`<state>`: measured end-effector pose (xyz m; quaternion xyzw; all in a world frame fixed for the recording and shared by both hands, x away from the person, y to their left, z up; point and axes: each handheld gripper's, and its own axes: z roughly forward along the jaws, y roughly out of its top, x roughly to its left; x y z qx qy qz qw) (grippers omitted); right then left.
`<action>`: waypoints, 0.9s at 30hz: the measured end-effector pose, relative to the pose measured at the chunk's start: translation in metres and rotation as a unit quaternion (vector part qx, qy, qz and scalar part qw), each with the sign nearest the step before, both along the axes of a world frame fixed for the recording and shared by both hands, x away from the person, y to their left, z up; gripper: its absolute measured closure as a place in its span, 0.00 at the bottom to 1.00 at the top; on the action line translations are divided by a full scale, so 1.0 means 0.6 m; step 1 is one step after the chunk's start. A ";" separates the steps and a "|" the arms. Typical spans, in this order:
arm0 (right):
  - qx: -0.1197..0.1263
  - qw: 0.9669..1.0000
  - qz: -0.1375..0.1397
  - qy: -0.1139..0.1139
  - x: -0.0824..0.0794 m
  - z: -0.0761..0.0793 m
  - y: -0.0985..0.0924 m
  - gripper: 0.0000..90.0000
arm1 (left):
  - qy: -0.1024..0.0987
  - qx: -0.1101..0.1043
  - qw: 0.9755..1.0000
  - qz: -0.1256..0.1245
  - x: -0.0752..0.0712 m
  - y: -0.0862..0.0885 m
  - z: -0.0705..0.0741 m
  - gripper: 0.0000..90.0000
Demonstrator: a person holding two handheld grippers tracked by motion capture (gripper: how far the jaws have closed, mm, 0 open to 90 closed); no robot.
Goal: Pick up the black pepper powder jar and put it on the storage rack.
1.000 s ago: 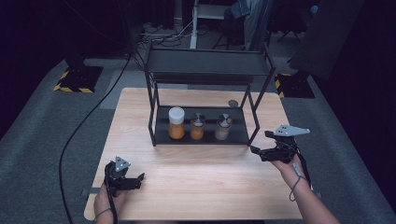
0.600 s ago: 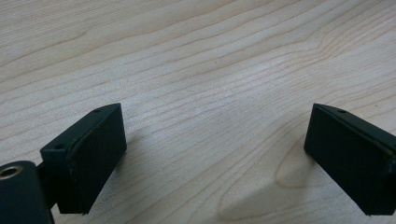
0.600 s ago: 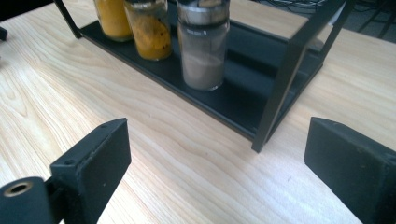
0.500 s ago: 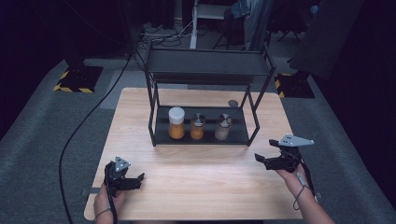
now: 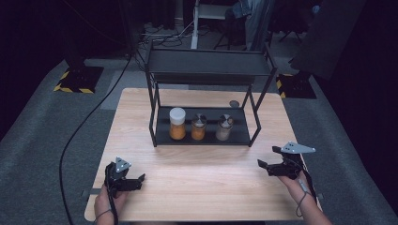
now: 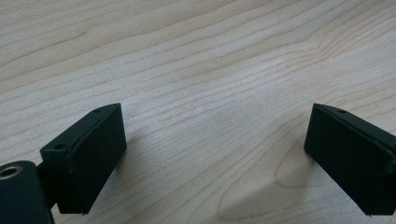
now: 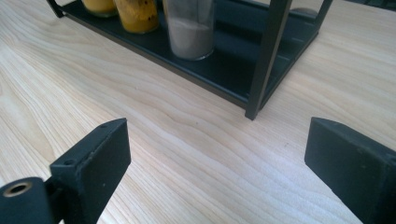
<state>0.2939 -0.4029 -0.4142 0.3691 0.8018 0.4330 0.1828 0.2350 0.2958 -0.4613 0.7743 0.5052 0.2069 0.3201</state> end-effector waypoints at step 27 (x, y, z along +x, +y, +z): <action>-0.023 0.999 -0.015 0.032 -0.018 -0.064 -0.017 0.08 | 0.000 -0.001 1.000 0.002 -0.001 0.000 0.000 0.06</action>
